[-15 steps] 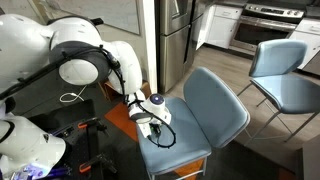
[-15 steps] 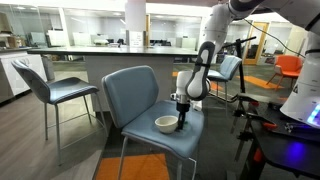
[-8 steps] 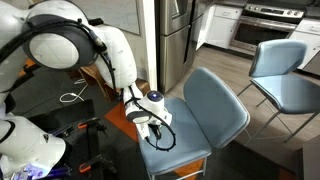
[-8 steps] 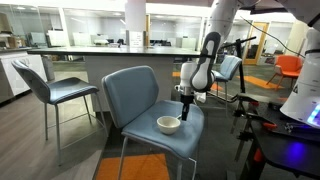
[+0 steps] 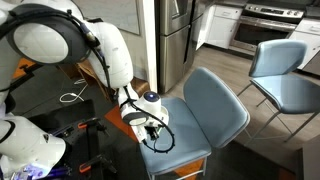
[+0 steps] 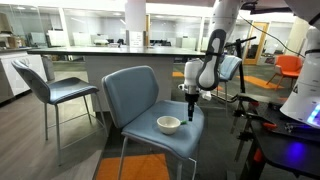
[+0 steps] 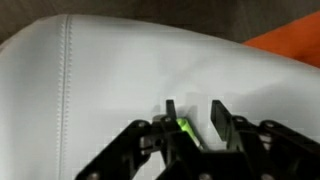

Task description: Put the marker into the bowl.

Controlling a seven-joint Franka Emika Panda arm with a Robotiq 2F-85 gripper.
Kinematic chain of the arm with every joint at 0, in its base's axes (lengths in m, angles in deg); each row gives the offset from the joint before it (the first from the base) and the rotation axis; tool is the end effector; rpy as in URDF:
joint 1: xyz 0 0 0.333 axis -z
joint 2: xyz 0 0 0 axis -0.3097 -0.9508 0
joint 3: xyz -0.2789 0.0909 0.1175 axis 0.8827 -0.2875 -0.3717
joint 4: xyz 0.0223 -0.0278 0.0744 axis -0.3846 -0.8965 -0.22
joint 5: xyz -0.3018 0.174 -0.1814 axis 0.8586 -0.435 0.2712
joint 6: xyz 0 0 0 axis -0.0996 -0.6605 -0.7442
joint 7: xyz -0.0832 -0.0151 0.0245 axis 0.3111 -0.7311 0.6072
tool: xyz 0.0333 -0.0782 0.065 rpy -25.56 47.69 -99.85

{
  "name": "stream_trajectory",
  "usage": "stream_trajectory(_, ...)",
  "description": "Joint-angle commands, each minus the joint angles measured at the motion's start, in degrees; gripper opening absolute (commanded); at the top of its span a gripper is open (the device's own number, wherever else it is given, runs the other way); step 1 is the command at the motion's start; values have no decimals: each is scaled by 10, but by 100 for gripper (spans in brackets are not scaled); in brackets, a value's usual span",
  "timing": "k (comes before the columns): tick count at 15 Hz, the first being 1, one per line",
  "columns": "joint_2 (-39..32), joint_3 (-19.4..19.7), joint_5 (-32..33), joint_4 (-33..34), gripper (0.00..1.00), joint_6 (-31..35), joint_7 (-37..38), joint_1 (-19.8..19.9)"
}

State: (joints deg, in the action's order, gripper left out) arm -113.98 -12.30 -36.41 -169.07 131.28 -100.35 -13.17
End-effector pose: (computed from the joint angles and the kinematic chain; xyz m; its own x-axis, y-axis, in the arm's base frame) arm 0.4691 -0.0525 0.0039 0.9916 0.1114 -0.0658 0.1120 -0.9937 0.0057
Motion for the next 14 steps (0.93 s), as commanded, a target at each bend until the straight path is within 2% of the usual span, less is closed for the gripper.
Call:
stream_trajectory(1,7,-4,50,6,77,-17,-26,5)
stream_trajectory(4,7,-20,84,18,98,-28,-51,17)
stream_trajectory(6,-1,-45,100,26,100,-33,-81,41)
stream_trajectory(9,-18,-63,109,46,100,-55,-111,57)
stream_trajectory(10,-25,-66,111,56,96,-65,-120,61)
stream_trajectory(11,-31,-65,112,66,74,-75,-127,62)
stream_trajectory(13,-45,-60,116,88,70,-93,-139,61)
stream_trajectory(14,-53,-58,116,99,61,-100,-141,59)
